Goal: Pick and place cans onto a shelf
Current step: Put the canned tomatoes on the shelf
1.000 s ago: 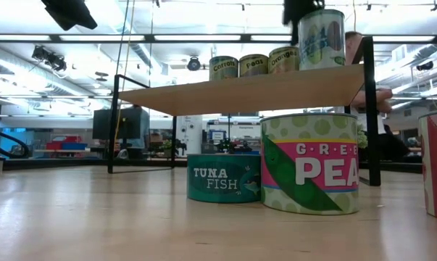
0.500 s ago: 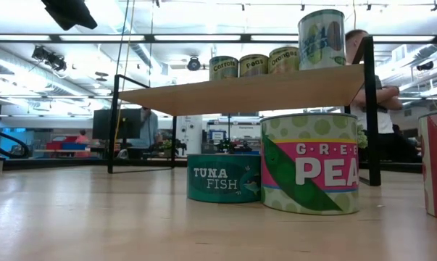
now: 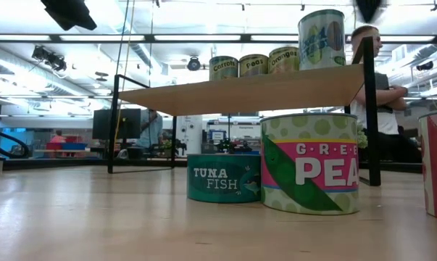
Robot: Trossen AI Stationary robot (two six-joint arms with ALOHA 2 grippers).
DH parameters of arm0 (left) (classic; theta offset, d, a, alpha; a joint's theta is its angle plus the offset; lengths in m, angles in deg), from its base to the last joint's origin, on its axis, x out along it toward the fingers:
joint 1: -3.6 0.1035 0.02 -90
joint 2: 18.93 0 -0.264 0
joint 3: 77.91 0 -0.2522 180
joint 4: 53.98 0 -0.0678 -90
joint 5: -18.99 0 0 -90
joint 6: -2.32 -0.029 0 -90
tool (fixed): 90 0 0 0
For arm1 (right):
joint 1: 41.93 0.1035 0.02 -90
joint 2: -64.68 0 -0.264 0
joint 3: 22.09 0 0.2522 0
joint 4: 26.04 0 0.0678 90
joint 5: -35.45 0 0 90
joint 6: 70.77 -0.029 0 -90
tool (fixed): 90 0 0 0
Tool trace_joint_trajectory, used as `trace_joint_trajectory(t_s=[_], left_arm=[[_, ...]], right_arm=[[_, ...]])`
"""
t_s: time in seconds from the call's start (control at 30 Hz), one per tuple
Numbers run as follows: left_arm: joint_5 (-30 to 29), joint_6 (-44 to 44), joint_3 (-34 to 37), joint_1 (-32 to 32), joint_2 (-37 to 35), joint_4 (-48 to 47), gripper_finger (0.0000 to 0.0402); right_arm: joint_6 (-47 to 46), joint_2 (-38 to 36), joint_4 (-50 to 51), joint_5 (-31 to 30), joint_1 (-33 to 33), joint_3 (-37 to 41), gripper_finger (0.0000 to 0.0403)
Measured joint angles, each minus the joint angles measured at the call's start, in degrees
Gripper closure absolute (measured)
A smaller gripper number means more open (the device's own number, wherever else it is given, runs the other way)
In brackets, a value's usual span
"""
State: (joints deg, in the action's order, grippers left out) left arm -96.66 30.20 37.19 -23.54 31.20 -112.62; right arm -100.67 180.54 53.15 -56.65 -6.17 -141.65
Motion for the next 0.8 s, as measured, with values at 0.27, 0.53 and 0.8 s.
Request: trace_joint_trajectory(t_s=[0.27, 0.53, 0.8], left_arm=[[0.0, 0.0, 0.0, 0.0, 0.0, 0.0, 0.0272], [0.0, 0.0, 0.0, 0.0, 0.0, 0.0, 0.0272], [0.0, 0.0, 0.0, 0.0, 0.0, 0.1, 0.0272]], right_arm=[[-6.4, 0.2, -5.2, 1.7, 2.4, 8.0, 0.0012], [-4.4, 0.1, -7.3, 0.5, 2.6, 12.6, 0.0004], [-1.9, -0.1, -9.1, -0.4, 2.7, 15.6, 0.0004]])
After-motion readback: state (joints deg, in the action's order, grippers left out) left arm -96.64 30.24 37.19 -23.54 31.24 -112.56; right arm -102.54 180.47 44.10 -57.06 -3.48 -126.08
